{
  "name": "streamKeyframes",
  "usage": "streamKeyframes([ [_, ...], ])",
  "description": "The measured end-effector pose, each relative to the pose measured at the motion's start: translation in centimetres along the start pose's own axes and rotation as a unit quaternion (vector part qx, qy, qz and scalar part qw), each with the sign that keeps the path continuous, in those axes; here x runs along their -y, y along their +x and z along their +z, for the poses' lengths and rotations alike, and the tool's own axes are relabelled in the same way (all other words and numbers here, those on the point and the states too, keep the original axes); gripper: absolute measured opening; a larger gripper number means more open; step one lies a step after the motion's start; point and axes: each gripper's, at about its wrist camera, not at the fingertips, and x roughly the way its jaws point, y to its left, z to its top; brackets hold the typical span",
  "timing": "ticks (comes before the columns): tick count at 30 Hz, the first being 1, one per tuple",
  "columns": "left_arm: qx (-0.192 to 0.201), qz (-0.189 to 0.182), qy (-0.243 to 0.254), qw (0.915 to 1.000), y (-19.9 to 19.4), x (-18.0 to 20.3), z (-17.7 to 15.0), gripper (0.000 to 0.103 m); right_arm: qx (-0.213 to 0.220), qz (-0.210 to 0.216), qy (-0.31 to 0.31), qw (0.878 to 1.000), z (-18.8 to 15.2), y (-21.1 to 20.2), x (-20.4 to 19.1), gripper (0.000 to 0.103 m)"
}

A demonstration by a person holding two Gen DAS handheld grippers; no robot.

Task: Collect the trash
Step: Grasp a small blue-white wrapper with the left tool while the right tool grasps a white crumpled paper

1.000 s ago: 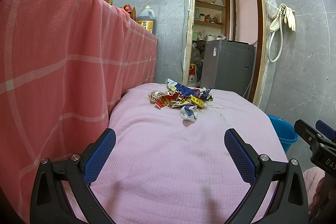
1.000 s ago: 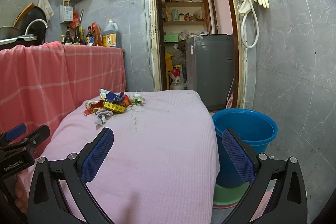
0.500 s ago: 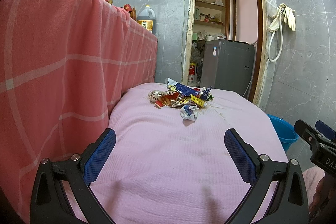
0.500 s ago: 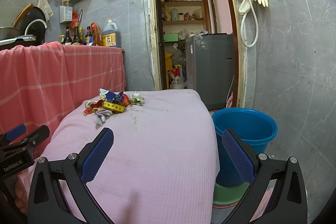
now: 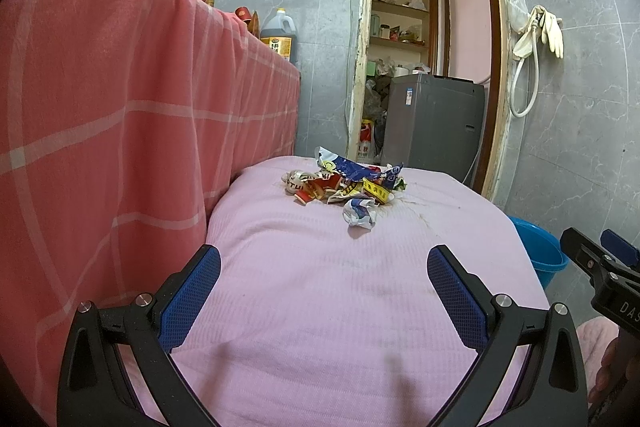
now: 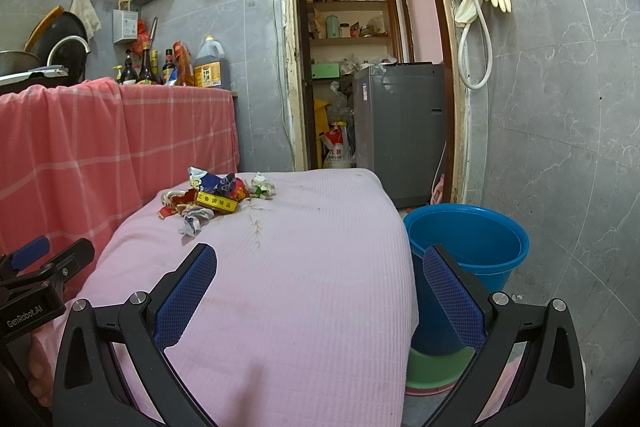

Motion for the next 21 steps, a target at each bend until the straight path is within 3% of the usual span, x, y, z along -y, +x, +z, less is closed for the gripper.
streamKeyframes([
  [14, -0.015, 0.019, -0.010, 0.9996, 1.3, -0.5, 0.6, 0.101, -0.006, -0.003, -0.016, 1.000, -0.3, 1.2, -0.6, 0.103],
  [21, -0.038, 0.021, -0.012, 0.9990, 4.0, -1.4, 2.8, 0.101, 0.005, 0.013, -0.039, 0.999, 2.7, 3.2, 0.3, 0.103],
])
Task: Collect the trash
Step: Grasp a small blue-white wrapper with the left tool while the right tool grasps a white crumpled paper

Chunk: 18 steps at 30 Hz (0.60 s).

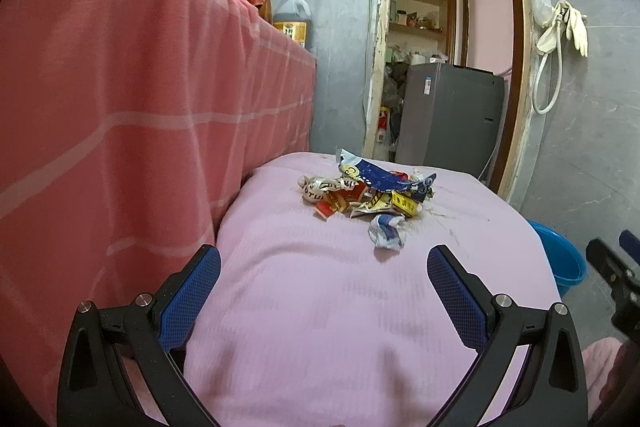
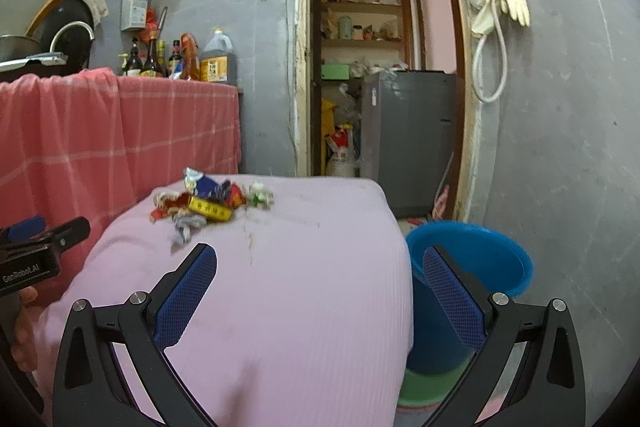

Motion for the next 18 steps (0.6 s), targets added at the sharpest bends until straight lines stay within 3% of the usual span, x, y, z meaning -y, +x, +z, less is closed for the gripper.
streamKeyframes([
  [11, -0.053, -0.037, 0.001, 0.9979, 4.9, 0.9, 2.0, 0.100, -0.029, 0.064, 0.017, 0.997, 2.3, 7.0, 1.1, 0.103],
  [14, -0.067, -0.052, 0.005, 0.9964, 6.2, 1.5, 2.3, 0.091, -0.057, 0.086, 0.027, 0.994, 2.4, 9.4, 1.4, 0.096],
  [18, -0.099, -0.078, 0.008, 0.9920, 8.3, 2.2, 2.4, 0.072, -0.099, 0.112, 0.026, 0.988, 2.7, 12.5, 1.3, 0.080],
])
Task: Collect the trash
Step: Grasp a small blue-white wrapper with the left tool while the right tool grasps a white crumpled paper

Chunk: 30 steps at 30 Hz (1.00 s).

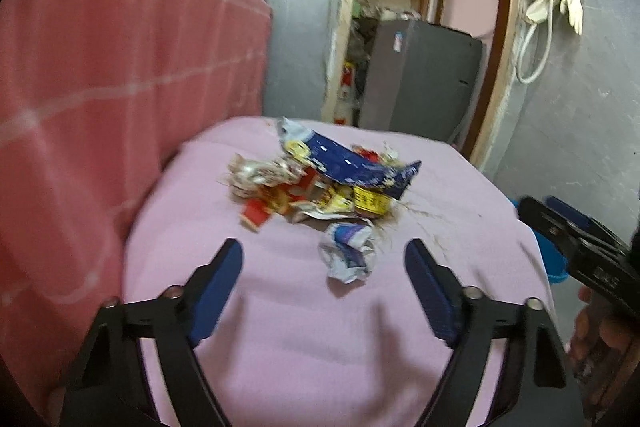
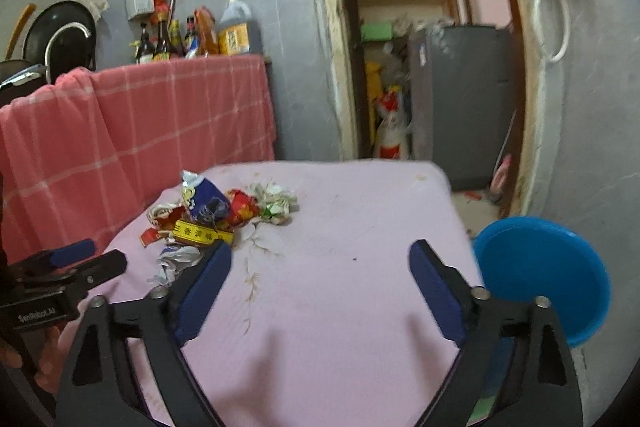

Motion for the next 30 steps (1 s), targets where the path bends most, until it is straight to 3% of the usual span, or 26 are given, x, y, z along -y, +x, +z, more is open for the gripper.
streamKeyframes([
  [6, -0.064, -0.035, 0.003, 0.9973, 2.9, 0.1, 0.2, 0.048, -0.050, 0.026, -0.009, 0.998, 0.8, 3.2, -0.2, 0.075],
  [12, -0.085, -0.051, -0.037, 0.9944, 3.1, -1.8, 1.1, 0.022, -0.080, 0.034, -0.018, 0.996, 1.1, 5.2, -0.4, 0.069],
  [22, -0.060, -0.026, -0.078, 0.9948, 1.7, -4.2, 2.3, 0.017, -0.121, 0.059, -0.011, 0.991, 3.1, 9.7, -1.0, 0.057],
  [30, -0.044, -0.016, -0.086, 0.9952, 0.6, -3.8, 2.6, 0.016, -0.149, 0.070, -0.010, 0.986, 4.4, 13.6, -1.8, 0.050],
])
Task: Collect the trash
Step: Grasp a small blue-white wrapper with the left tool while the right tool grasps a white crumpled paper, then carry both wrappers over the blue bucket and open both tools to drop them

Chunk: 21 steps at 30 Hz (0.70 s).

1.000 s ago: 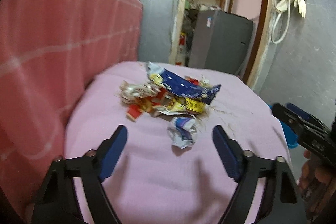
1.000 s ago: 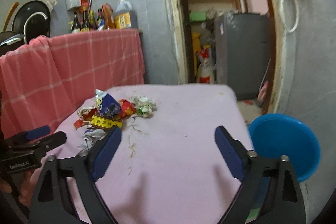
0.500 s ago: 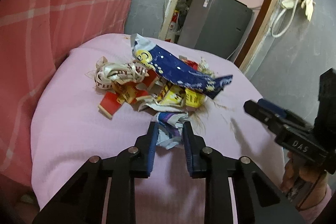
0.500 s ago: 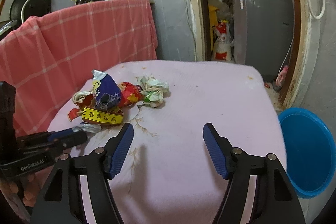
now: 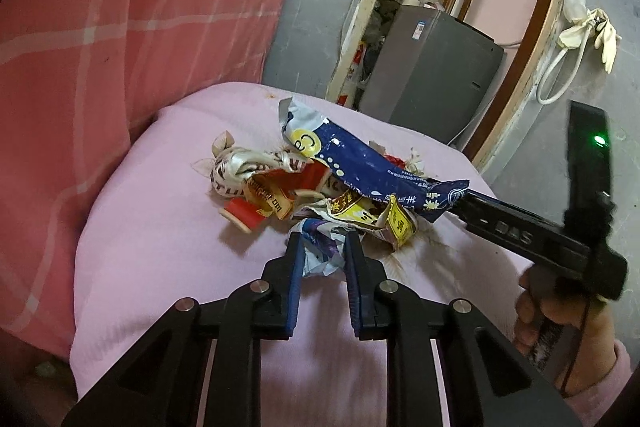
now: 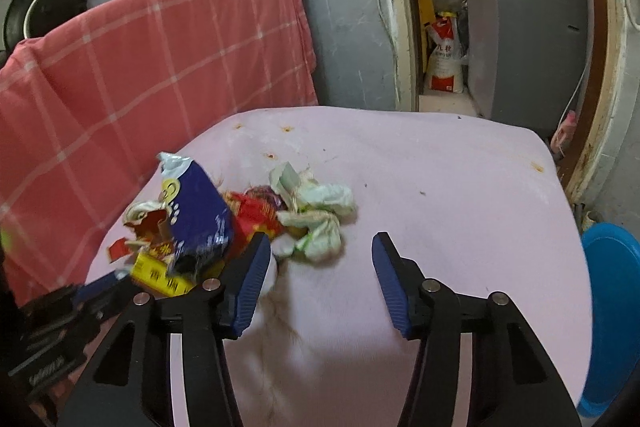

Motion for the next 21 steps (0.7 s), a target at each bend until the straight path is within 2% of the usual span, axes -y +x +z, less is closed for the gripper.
streamKeyframes([
  [2, 0.002, 0.003, 0.002, 1.0000, 0.1, 0.5, 0.1, 0.016, -0.013, 0.007, 0.008, 1.000, 0.4, 1.0, 0.3, 0.042],
  [3, 0.003, 0.004, 0.002, 1.0000, 0.0, 0.8, -0.2, 0.016, -0.017, 0.008, 0.013, 1.000, 0.4, 1.2, 0.5, 0.033],
  [7, 0.003, 0.003, 0.006, 1.0000, -0.4, 1.1, -0.8, 0.016, -0.014, 0.008, 0.023, 1.000, 0.1, 1.1, 1.0, 0.014],
  [10, -0.001, 0.002, 0.005, 1.0000, -0.5, 1.4, -1.0, 0.015, -0.001, 0.009, 0.026, 1.000, -0.4, 0.0, 1.3, 0.010],
  [21, -0.007, -0.015, -0.003, 0.9999, -2.6, 3.4, -3.2, 0.014, 0.067, 0.025, 0.062, 0.996, -3.9, -6.9, 3.1, 0.009],
])
